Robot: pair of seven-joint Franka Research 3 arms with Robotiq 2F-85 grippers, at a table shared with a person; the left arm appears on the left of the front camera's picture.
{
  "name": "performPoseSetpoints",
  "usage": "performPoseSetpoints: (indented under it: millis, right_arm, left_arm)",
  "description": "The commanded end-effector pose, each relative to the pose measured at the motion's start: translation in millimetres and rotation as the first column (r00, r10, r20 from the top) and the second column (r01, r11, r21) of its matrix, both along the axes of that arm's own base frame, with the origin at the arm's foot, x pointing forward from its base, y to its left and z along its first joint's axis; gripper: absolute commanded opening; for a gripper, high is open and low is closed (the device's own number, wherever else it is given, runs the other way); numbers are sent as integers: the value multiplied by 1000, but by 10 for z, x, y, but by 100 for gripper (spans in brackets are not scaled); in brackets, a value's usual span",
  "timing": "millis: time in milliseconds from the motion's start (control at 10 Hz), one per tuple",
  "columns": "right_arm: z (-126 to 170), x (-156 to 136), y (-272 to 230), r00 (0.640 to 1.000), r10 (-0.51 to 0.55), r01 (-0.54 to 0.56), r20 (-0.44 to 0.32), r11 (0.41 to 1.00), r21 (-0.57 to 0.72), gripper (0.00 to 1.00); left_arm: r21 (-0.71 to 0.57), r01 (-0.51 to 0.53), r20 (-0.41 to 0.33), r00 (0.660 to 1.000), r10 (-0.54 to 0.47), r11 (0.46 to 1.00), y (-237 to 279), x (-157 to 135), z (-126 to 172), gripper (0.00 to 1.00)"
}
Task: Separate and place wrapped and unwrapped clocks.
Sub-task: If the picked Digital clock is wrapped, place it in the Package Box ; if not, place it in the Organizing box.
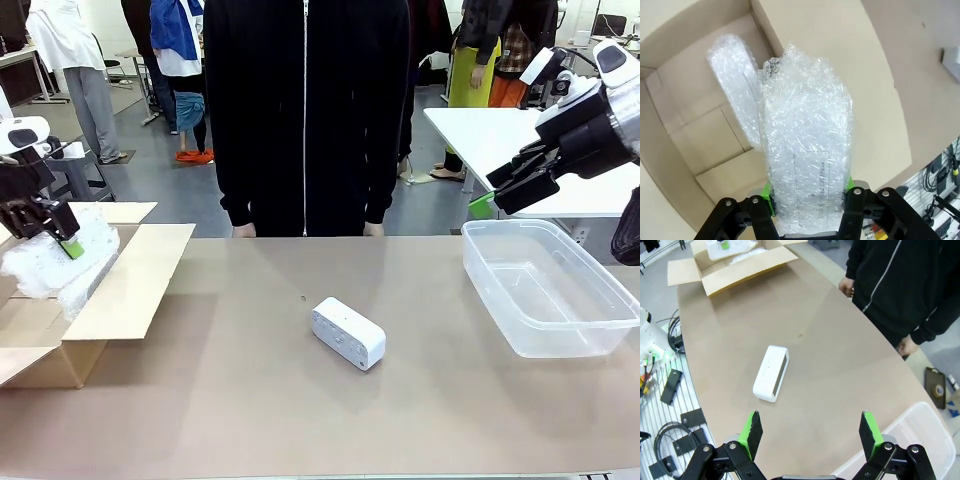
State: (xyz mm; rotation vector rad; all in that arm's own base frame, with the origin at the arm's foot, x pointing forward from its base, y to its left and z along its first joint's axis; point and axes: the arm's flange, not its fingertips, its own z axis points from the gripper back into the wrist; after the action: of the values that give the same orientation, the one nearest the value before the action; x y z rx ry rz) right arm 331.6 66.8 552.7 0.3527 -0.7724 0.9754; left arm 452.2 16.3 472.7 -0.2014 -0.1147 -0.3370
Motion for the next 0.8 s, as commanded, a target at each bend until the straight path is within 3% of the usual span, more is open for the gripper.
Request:
performPoseSetpoints:
  millis: [0,200,300,500,700]
  right_arm:
    - [-17,11,4,1000,15,-15,-5,1000,11,100]
    - [-17,11,4,1000,15,-15,-5,1000,11,100]
    - [-17,11,4,1000,15,-15,-5,1000,11,100]
    - [-17,11,4,1000,15,-15,-5,1000,11,100]
    - [-17,11,4,1000,15,-15,-5,1000,11,100]
  left_arm:
    - [17,17,-23,1000,-16,1000,25,-35,73,53]
    - [3,7,-18,1000,-7,1000,-3,-23,-10,53]
    - [11,-103,-18,994,104,995,212,124,39,53]
    - [42,-313,16,950,313,949,539,340,13,53]
    - [74,-394,41,919,392,916,695,484,-96,53]
